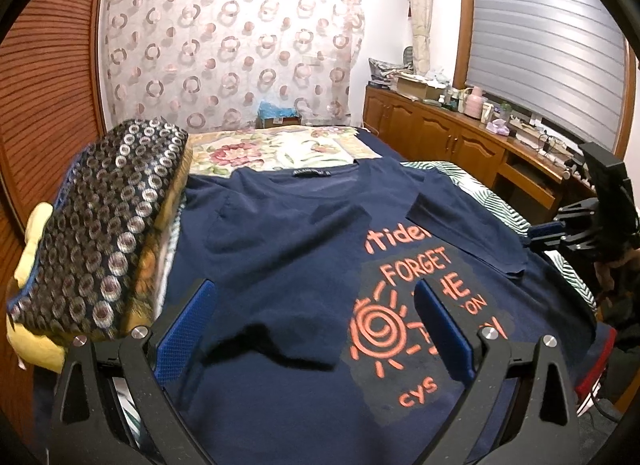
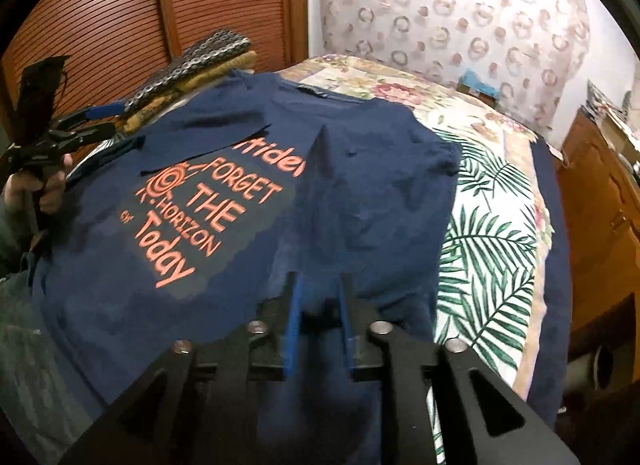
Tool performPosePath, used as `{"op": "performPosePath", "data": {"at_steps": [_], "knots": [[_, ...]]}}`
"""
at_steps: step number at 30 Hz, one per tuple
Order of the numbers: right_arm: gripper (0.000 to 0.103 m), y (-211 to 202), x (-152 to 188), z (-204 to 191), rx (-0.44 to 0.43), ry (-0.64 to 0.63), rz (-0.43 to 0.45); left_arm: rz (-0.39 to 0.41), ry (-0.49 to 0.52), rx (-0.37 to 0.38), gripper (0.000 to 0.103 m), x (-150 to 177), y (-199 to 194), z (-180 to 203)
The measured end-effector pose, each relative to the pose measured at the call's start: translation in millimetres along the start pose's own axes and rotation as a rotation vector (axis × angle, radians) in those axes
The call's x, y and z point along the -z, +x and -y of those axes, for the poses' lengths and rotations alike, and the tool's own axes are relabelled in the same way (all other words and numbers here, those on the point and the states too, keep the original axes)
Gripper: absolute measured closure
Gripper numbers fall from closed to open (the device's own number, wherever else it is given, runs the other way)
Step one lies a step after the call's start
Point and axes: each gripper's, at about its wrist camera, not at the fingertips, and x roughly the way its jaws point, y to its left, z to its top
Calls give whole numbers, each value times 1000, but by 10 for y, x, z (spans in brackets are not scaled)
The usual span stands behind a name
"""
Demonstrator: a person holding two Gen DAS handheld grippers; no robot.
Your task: Fold small clothes
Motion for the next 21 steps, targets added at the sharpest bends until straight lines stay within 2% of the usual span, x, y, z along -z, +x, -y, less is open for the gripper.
{"op": "performPosePath", "data": {"at_steps": [1,2,3,7,13,15,18,21], "knots": [[66,-19,-28,6,3,5,11,-2,8,-7,3,-41,17,-12],[53,-31,-60,25,10,14,25,-4,16,-12,3,-91,39,-28],[46,-43,-87,48,21,20,36,-6,24,-15,3,-137,61,-41],[45,83,-273,156,79,33,52,-24,58,-23,4,-366,212,-107],[45,581,-506,371,89,65,27,-103,97,-41,27,-670,566,-223],[45,752,-570,437,91,75,13,-147,106,-60,38,-726,718,-276],[45,951,-653,487,101,73,-4,-214,97,-74,47,-812,957,-366],[45,1127,-722,515,116,61,-27,-275,62,-92,50,-901,1192,-480]]}}
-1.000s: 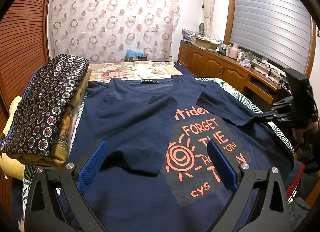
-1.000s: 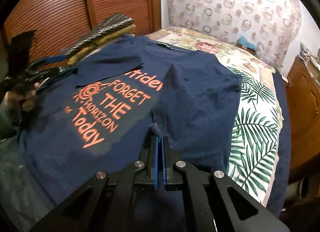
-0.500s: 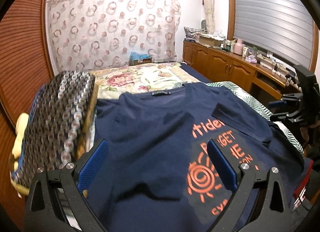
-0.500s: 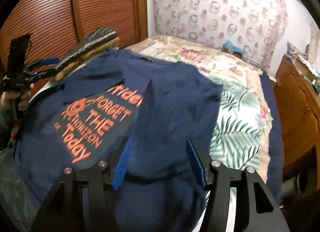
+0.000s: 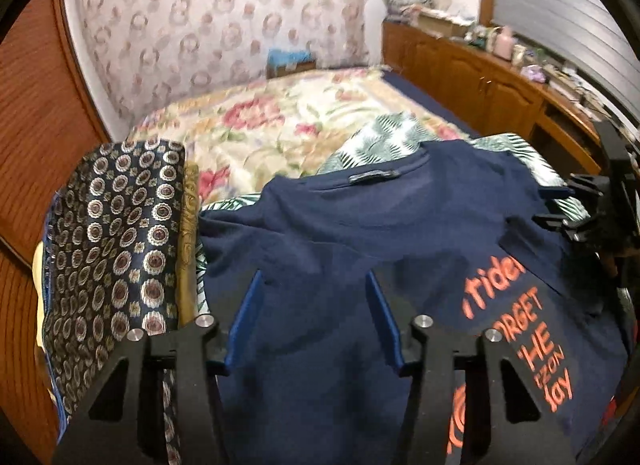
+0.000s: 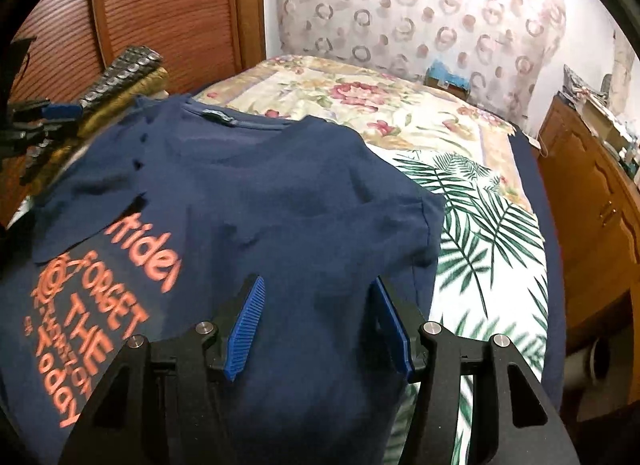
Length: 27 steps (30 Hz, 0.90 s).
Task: Fold small clothes
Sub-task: 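Move the left gripper to the shirt's folded side edge and close on it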
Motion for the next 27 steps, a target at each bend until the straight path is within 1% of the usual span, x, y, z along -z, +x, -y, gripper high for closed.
{"op": "performPosePath", "data": {"at_steps": [1,3,5,8,13,19,22,23,26,27], "knots": [[45,25,-13,7,-2,-5,-4,-9,-3,-7,51,-31,42,-14],[45,47,-32,29,-26,4,10,-33,-9,-26,51,-102,152,-37],[45,43,-30,31,-32,3,25,-59,-18,-39,53,-160,258,-51],[43,46,6,32,-44,4,37,-101,-33,-69,55,-207,443,-85],[42,92,21,119,-42,0,38,-166,-55,-111,57,-277,748,-139],[42,85,18,117,-42,-4,41,-203,-70,-120,57,-293,947,-172],[42,81,18,124,-43,-4,42,-192,-86,-107,57,-312,984,-197],[42,80,19,124,-43,-5,43,-189,-94,-99,59,-317,994,-214],[42,81,20,129,-43,-5,42,-179,-113,-61,72,-317,1002,-247],[42,82,20,126,-43,-6,44,-178,-108,-66,82,-313,991,-242]]}}
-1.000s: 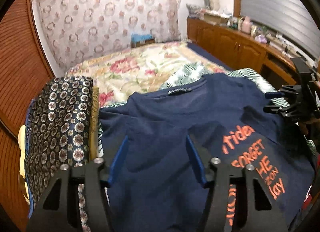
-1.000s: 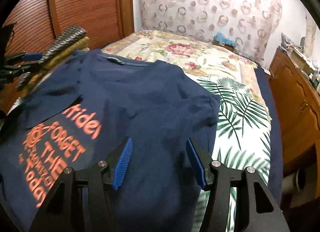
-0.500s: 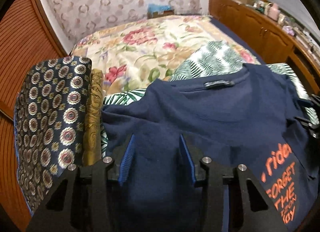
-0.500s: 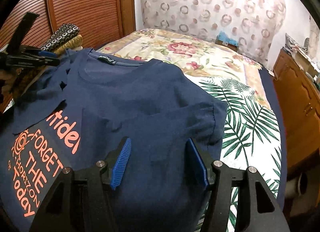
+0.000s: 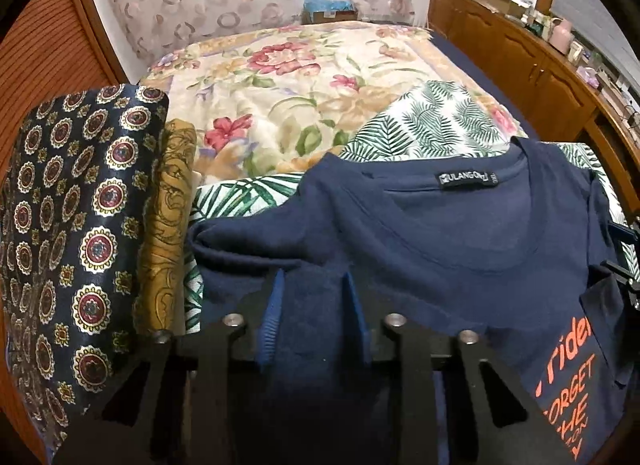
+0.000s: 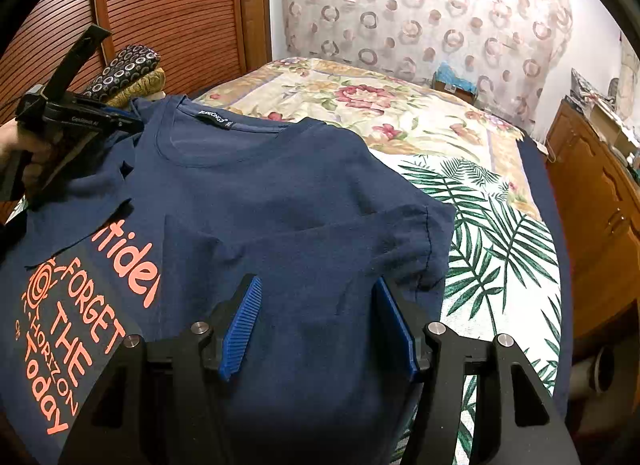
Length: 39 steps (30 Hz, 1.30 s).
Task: Fold small clothes
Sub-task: 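Move the left gripper to the shirt's folded side edge and close on it, then close the right gripper on the shirt's other edge while the left gripper holds its edge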
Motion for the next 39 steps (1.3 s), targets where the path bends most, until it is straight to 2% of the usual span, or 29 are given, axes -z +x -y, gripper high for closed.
{"op": "performPosePath", "data": {"at_steps": [3,5,11,17,23,30,33,34,35,39], "knots": [[42,-3,3,5,-3,0,2,0,19,-9,96,20,-24,2],[42,-6,5,5,-3,-1,3,12,26,-12,98,43,-95,-25],[41,-8,7,11,-5,-2,6,135,38,-41,98,30,-629,-189],[41,-25,9,48,-27,13,7,249,-25,-70,98,8,-1069,-575],[41,-157,-46,285,23,63,17,287,-42,-47,98,58,-1176,-716],[42,-106,-106,634,79,131,-11,320,-3,-11,98,110,-1219,-582],[42,-7,-120,740,59,174,-28,331,8,7,98,156,-1257,-527],[43,46,-132,735,49,181,-35,333,10,13,98,176,-1262,-518],[50,97,-139,733,31,185,-45,336,12,16,98,198,-1272,-502],[64,166,-252,670,32,160,-50,348,21,31,98,306,-1336,-460]]}}
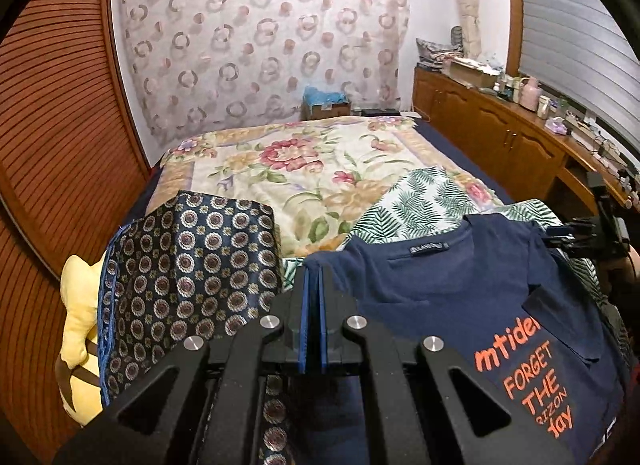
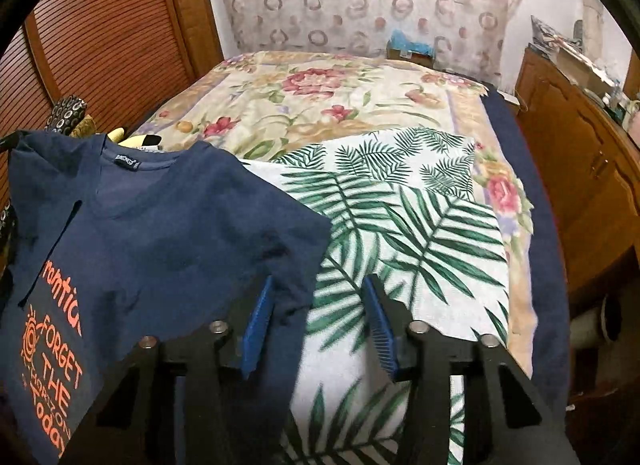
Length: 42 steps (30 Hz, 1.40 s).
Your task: Fold small clothes
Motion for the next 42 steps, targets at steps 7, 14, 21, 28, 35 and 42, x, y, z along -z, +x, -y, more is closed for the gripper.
{"op": "performPosePath", "data": {"at_steps": [7,14,21,28,35,42], "knots": [[96,-96,-22,-284,29,-135,3,28,34,20,98,148,-233,162],[97,-690,148,-537,-1,-158,132,85,66,50,98,260,-588,308],[97,-1381,457,-719,29,-170,265,132,61,79,98,439,-946,323],[97,-2126,1001,-789,20,-178,364,185,24,113,98,840,-1524,260],[97,-2493,1730,-736,8,-164,358,187,-21,119,98,1305,-1877,108],[97,-2839,2224,-749,21,-157,236,158,-75,105,98,1636,-2048,-78]]}}
